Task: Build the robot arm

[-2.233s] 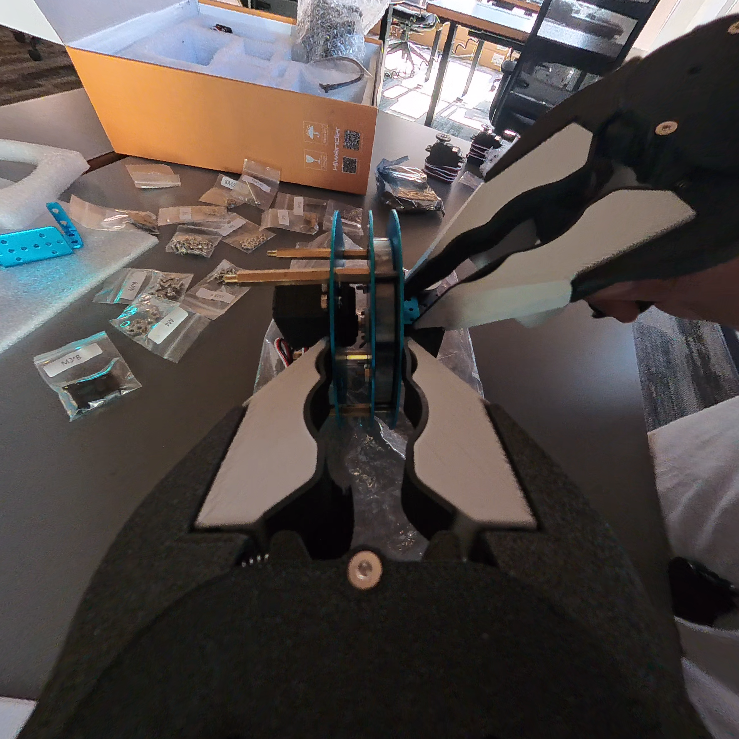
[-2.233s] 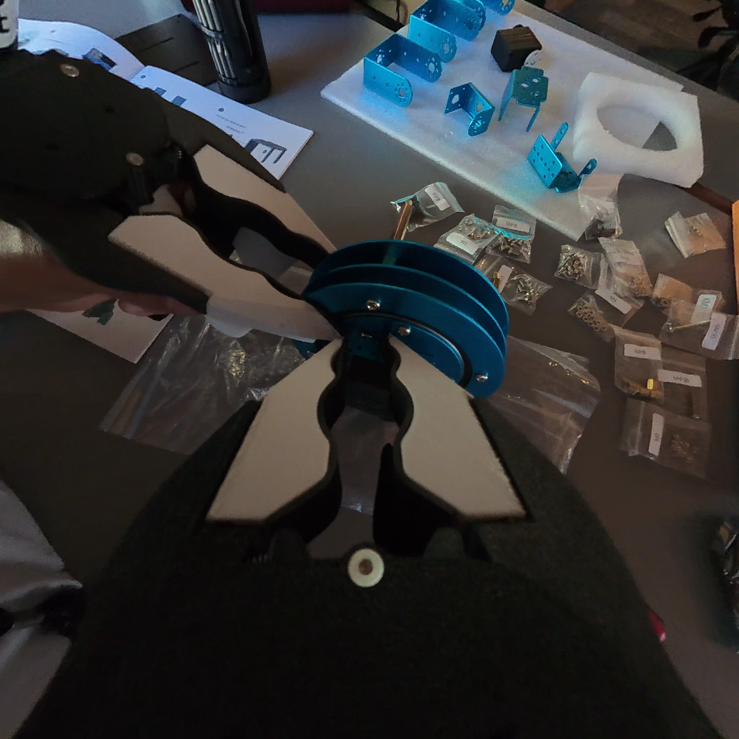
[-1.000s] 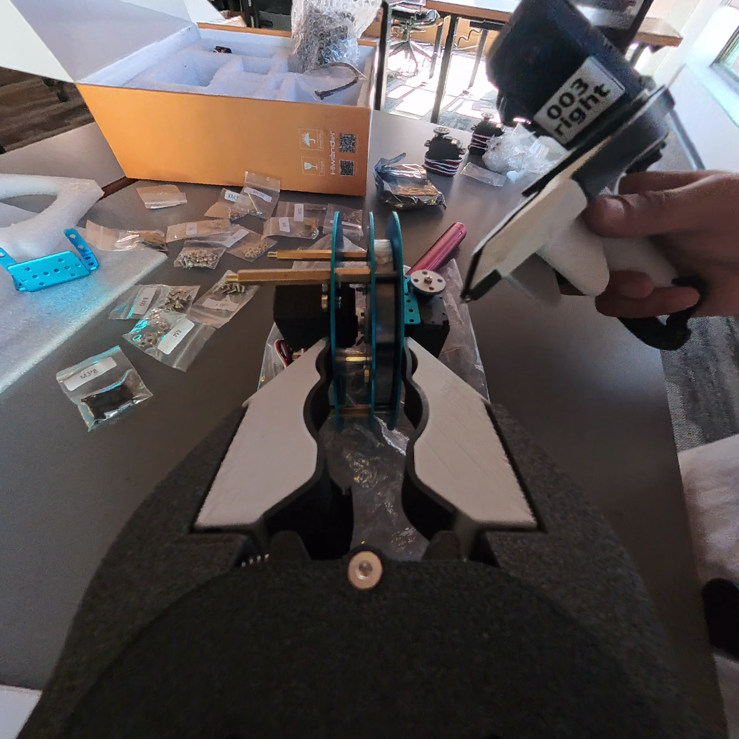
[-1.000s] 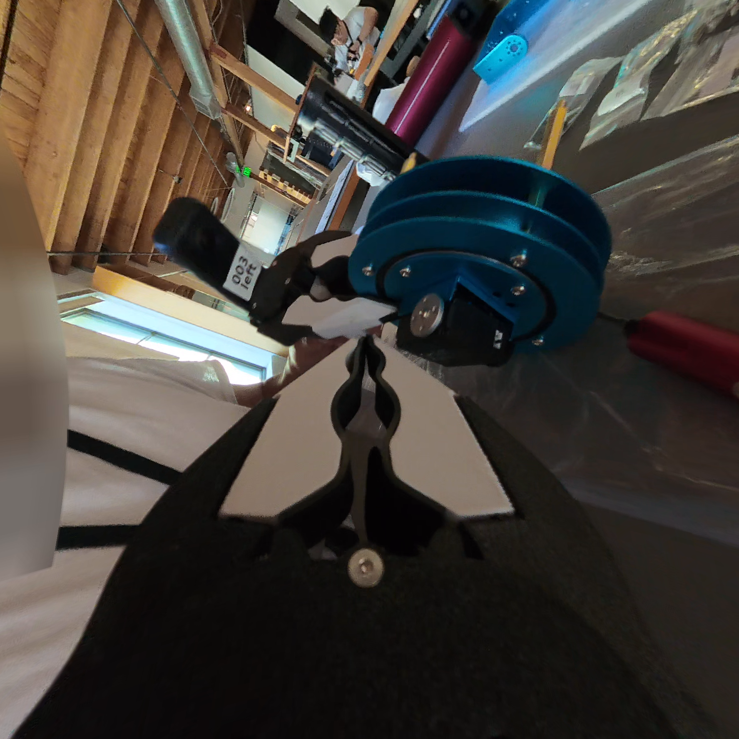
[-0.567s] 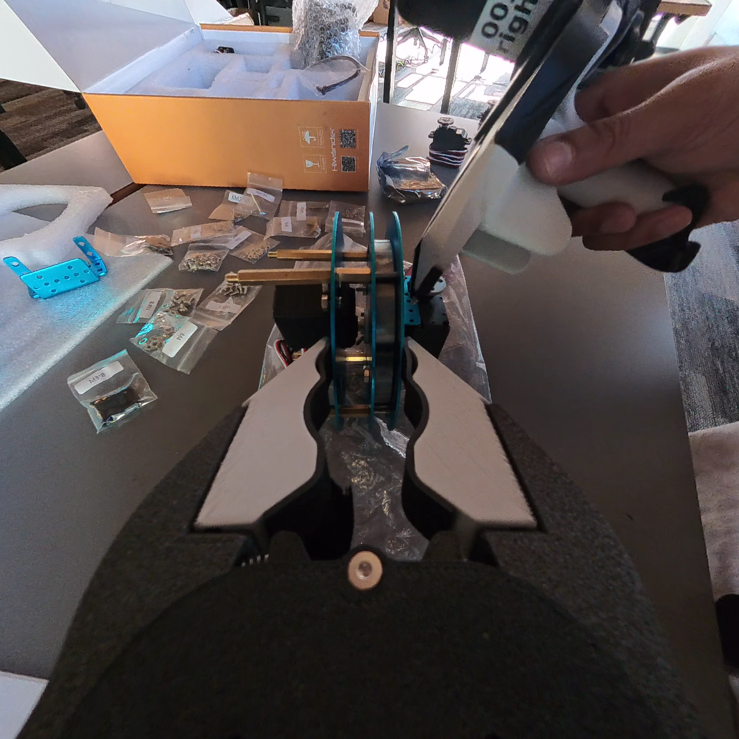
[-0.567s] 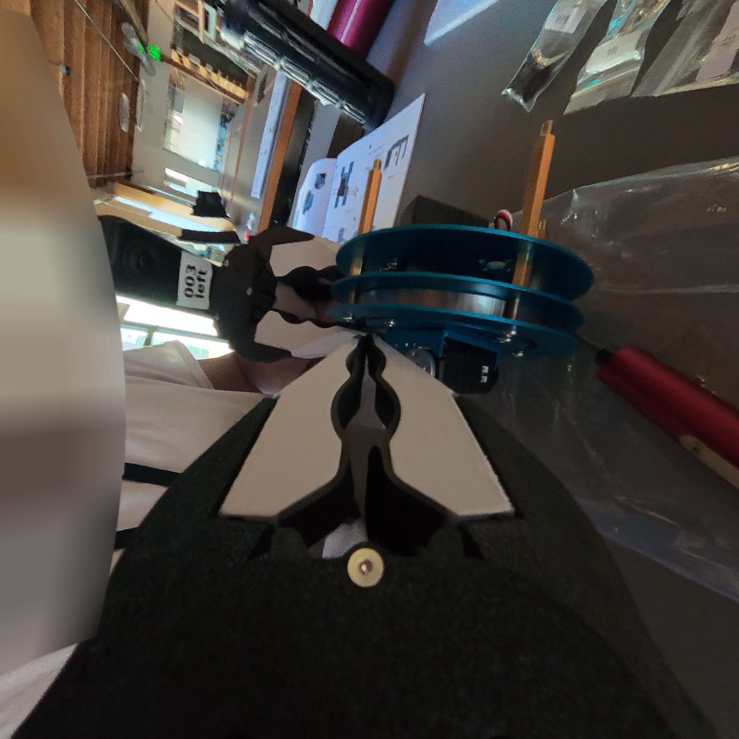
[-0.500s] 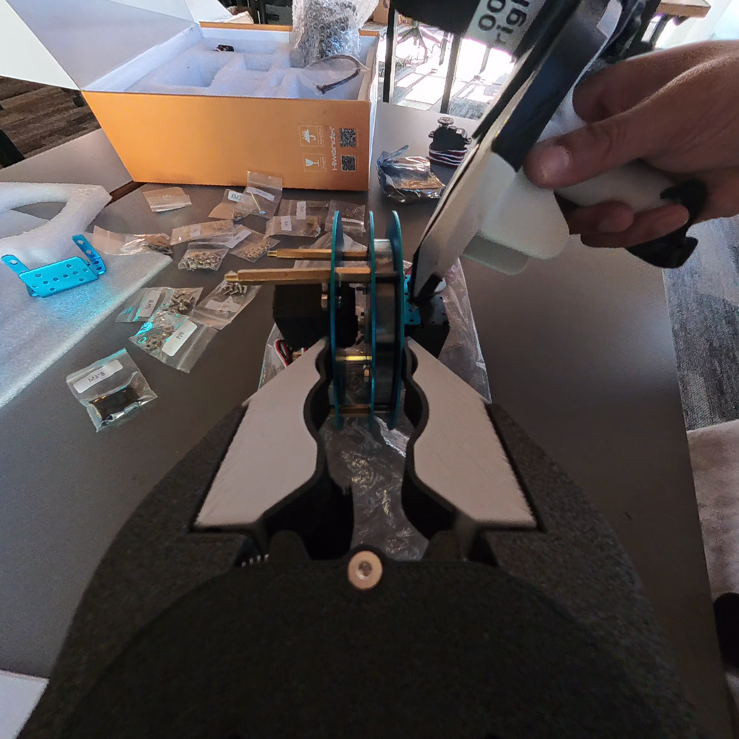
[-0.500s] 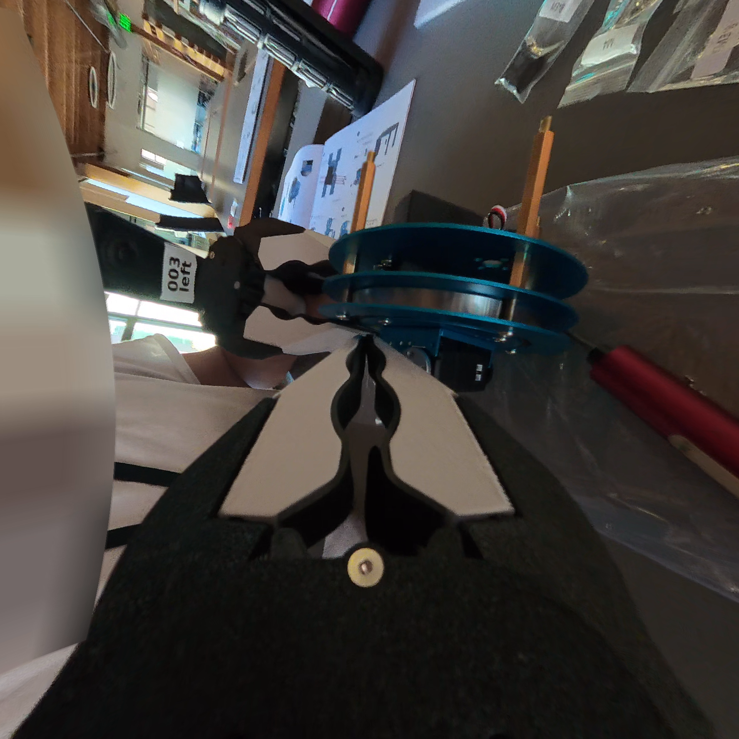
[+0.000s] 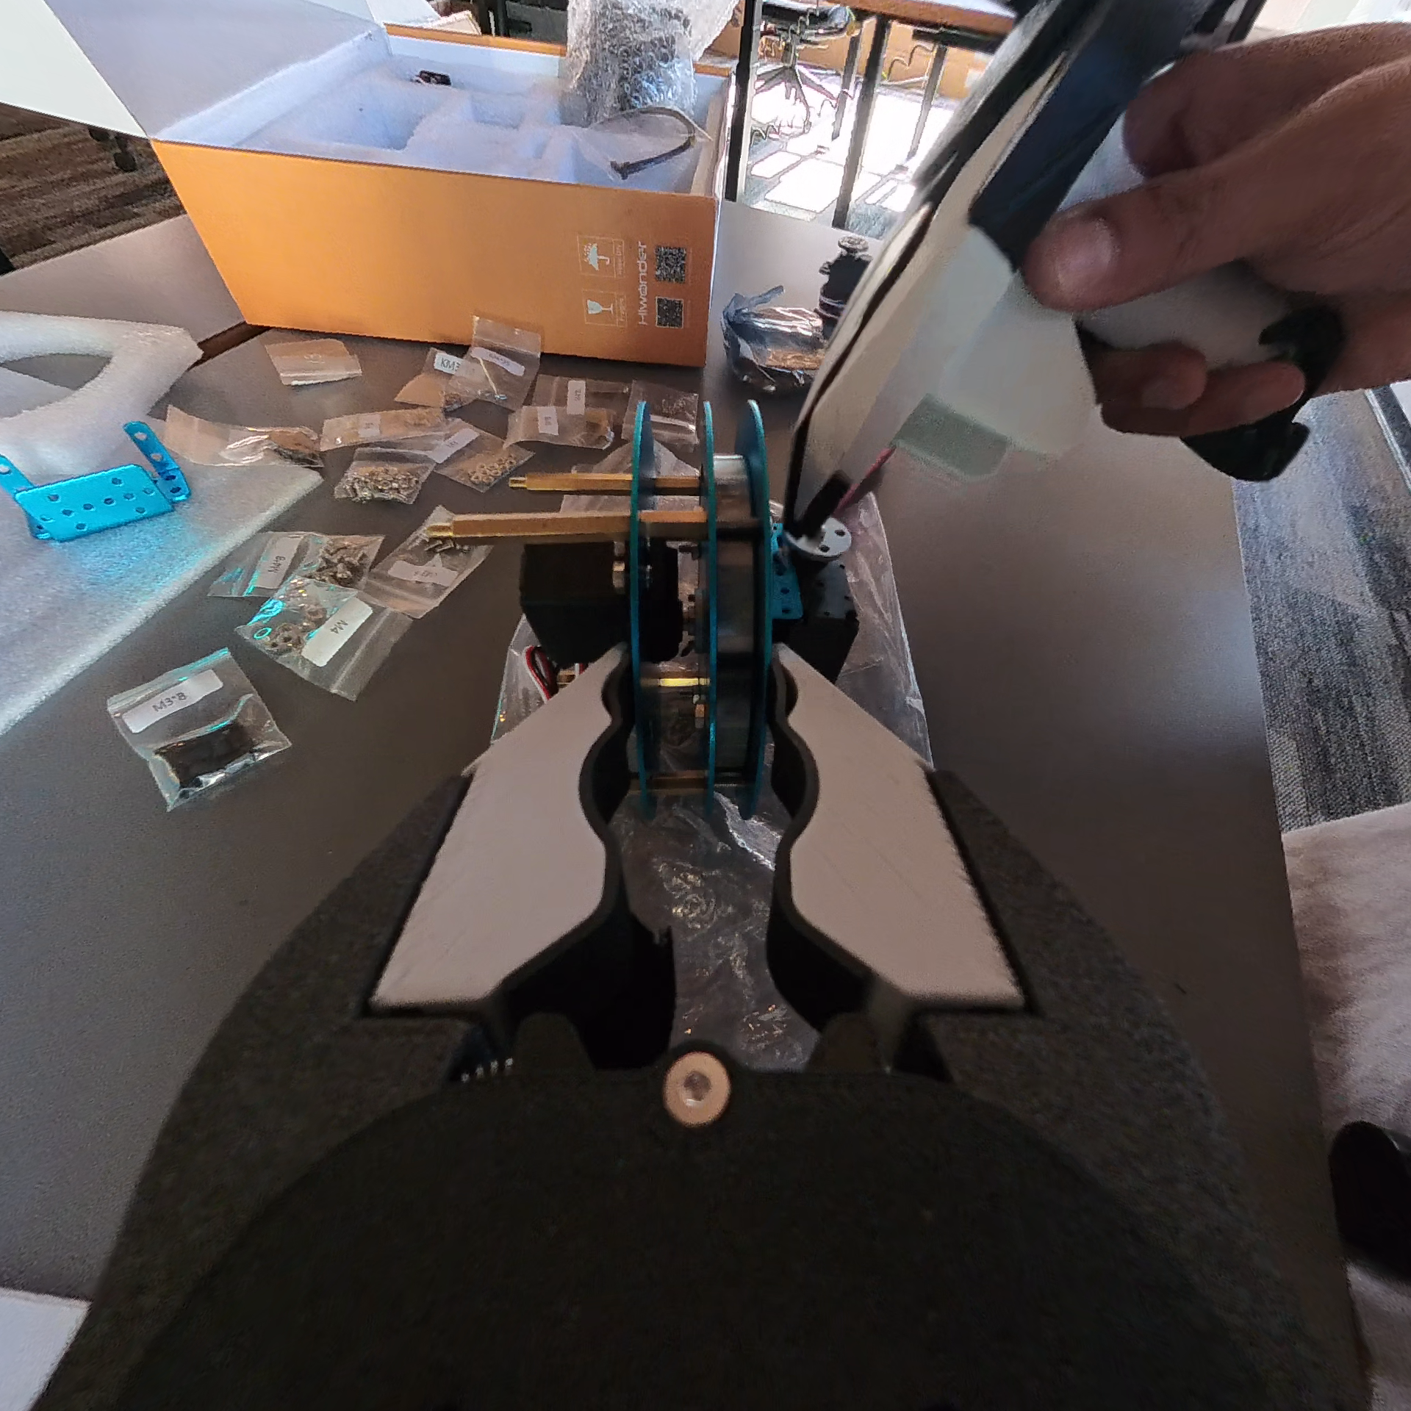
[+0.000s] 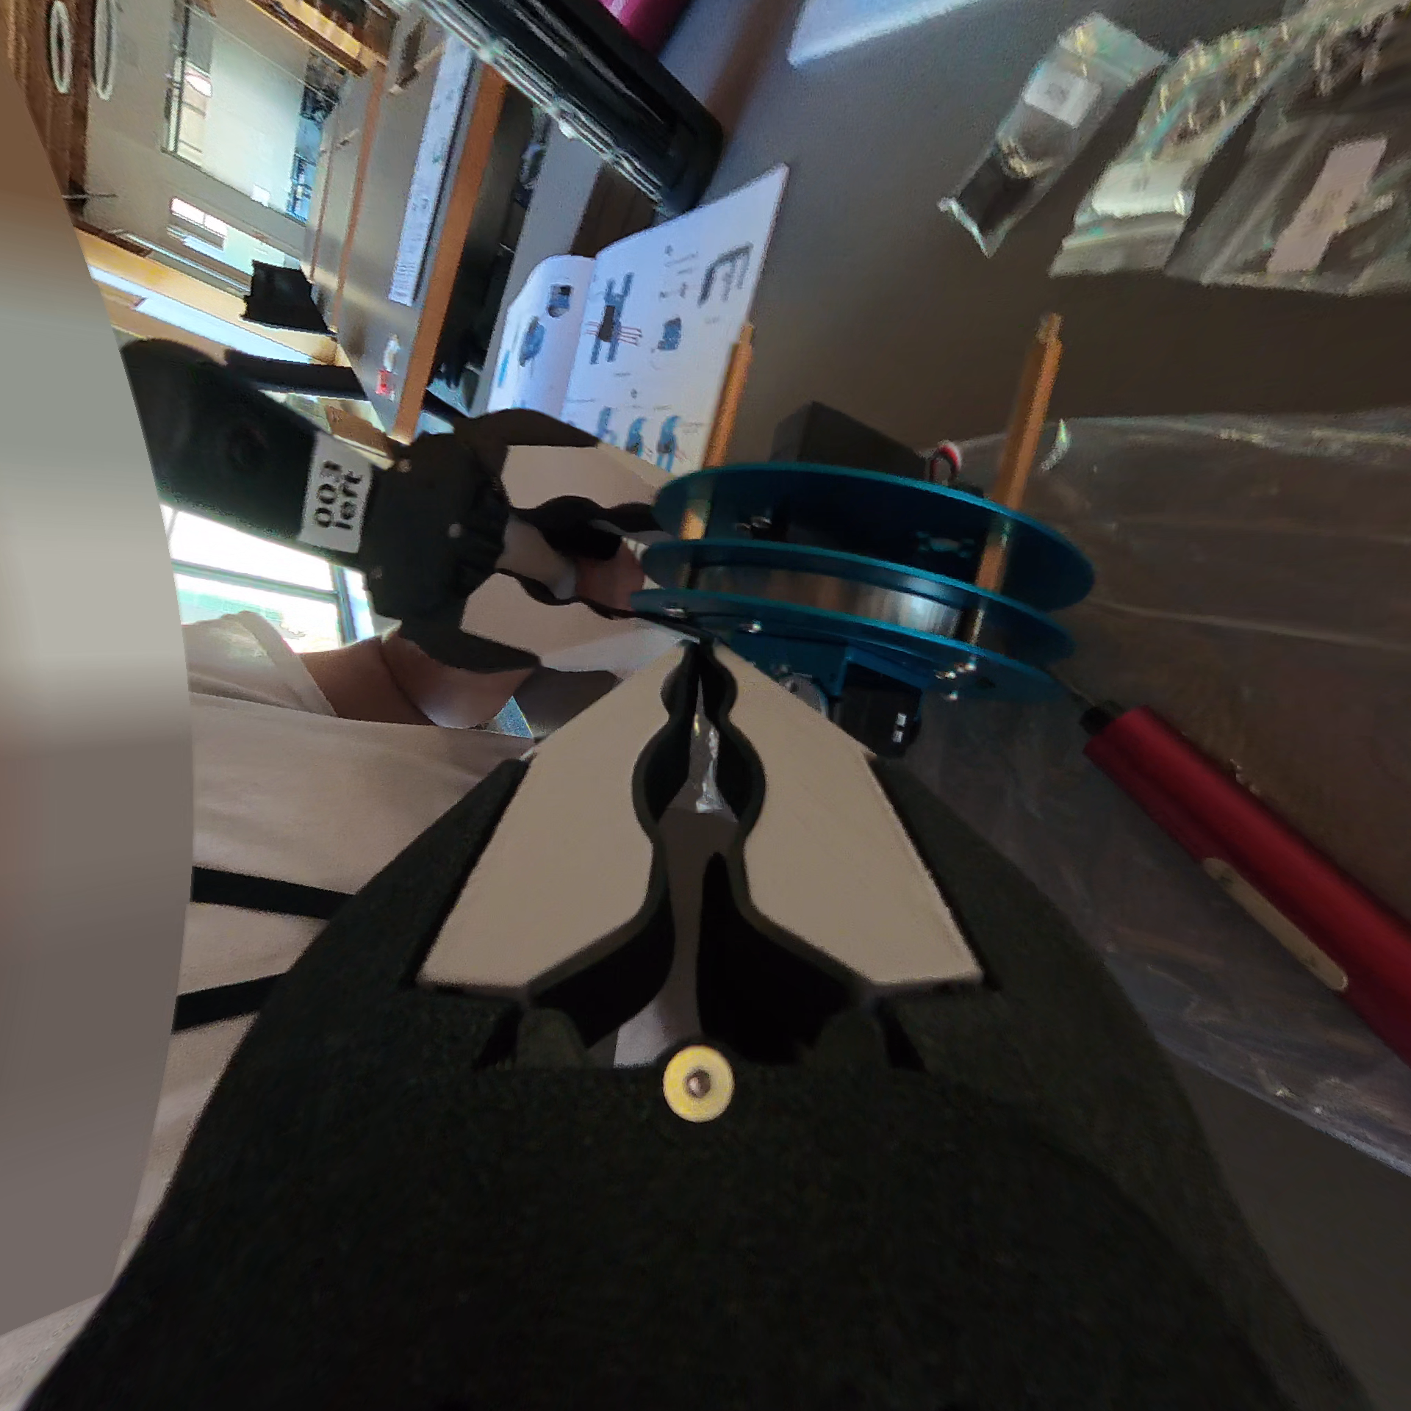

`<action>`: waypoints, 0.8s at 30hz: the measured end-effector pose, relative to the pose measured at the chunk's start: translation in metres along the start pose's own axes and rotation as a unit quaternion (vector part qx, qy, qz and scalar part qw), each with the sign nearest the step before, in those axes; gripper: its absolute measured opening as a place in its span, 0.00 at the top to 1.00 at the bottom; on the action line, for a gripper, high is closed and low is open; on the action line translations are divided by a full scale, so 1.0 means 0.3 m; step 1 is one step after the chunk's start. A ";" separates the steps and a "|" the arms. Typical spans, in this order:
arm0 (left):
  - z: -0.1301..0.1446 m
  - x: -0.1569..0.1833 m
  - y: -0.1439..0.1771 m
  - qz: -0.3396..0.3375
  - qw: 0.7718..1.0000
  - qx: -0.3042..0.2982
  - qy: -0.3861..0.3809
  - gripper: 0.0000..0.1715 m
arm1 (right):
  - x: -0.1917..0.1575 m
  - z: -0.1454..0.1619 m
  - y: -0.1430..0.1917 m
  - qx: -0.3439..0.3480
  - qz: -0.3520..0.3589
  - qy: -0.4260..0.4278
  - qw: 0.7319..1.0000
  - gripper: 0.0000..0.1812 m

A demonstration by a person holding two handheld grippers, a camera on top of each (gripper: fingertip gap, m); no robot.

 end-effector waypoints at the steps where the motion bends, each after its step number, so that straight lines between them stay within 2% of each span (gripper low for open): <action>1: 0.000 -0.002 0.000 0.000 1.000 0.001 0.002 0.81 | -0.012 -0.008 0.012 0.010 -0.006 0.014 1.000 1.00; 4: 0.002 -0.012 0.003 0.003 1.000 0.004 0.016 0.81 | -0.050 -0.020 0.074 0.052 -0.029 0.107 0.992 1.00; 6: 0.003 -0.026 0.005 0.007 0.999 0.008 0.035 0.81 | -0.030 0.000 0.109 0.081 0.015 0.210 0.974 1.00; 9: 0.005 -0.048 0.009 0.014 0.998 0.011 0.064 0.81 | 0.008 0.074 0.107 0.136 0.013 0.328 0.935 0.84; 13: 0.010 -0.069 0.014 0.019 0.996 0.014 0.092 0.82 | 0.067 0.160 0.027 0.144 0.049 0.350 0.924 0.80; 16: 0.009 -0.068 0.013 0.016 0.996 0.015 0.092 0.82 | 0.058 0.166 -0.011 0.172 0.086 0.365 0.911 0.81; 19: 0.007 -0.060 0.010 0.014 0.996 0.013 0.081 0.81 | 0.049 0.153 -0.006 0.201 0.110 0.363 0.903 0.81; 24: 0.007 -0.049 0.011 0.012 0.998 0.012 0.067 0.81 | 0.039 0.165 0.028 0.210 0.115 0.364 0.900 0.80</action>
Point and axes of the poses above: each gripper's, where its closed fingertips meet, y back along the fingers, z out of its underside, x = y × z across the jaws, the point moved 8 cm from there along y, back along the fingers, and after that the axes turned 15 degrees about x, right-handed, at the moved point
